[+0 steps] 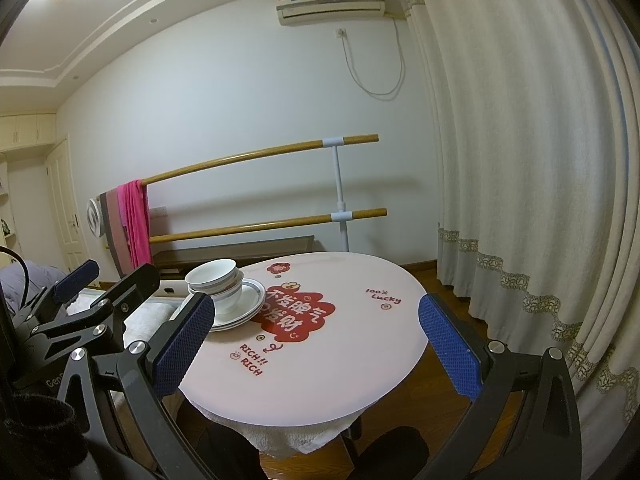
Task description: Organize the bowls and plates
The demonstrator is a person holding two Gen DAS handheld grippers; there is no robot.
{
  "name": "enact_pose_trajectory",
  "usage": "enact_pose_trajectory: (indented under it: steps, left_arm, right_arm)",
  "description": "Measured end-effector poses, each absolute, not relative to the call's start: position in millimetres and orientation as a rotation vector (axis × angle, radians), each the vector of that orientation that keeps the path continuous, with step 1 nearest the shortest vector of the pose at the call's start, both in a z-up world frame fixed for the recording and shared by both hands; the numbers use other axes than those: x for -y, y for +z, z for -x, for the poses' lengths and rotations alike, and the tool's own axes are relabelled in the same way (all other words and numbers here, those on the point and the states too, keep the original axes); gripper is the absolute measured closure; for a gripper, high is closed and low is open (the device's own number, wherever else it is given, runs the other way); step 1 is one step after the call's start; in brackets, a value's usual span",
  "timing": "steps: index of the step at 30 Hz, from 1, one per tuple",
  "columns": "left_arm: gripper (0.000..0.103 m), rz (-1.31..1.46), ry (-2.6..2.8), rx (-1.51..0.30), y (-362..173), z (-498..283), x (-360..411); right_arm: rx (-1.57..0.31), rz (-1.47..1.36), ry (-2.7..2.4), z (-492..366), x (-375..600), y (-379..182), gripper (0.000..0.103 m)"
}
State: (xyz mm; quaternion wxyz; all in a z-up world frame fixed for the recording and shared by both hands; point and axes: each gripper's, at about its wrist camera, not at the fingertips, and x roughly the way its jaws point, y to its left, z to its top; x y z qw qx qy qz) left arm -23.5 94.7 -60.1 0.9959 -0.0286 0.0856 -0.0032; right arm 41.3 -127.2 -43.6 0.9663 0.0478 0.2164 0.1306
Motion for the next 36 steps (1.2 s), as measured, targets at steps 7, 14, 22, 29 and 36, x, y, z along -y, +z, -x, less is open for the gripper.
enact_pose_trajectory:
  steps: [7,14,22,29,36]
  left_arm:
    - [0.001,0.055,-0.004,-0.173,-59.5,23.4,-94.4]
    - [0.001,0.056,-0.005,-0.173,-59.5,23.4,-94.4]
    - [0.001,0.055,-0.004,-0.174,-59.2,24.0,-93.8]
    - [0.001,0.057,-0.006,-0.176,-59.1,25.1,-93.7]
    - [0.001,0.053,-0.007,-0.168,-60.1,25.4,-94.0]
  right_arm:
    - [-0.44,-0.097,0.264,-39.7,127.3,-46.2,0.0]
    - [-0.44,-0.098,0.264,-40.2,127.7,-45.7,0.0]
    - [-0.442,-0.098,0.264,-40.2,127.7,-47.2,0.0]
    - [-0.443,-0.097,0.264,-39.6,127.0,-48.7,0.0]
    - [-0.443,-0.097,0.264,-40.1,127.1,-48.2,0.0]
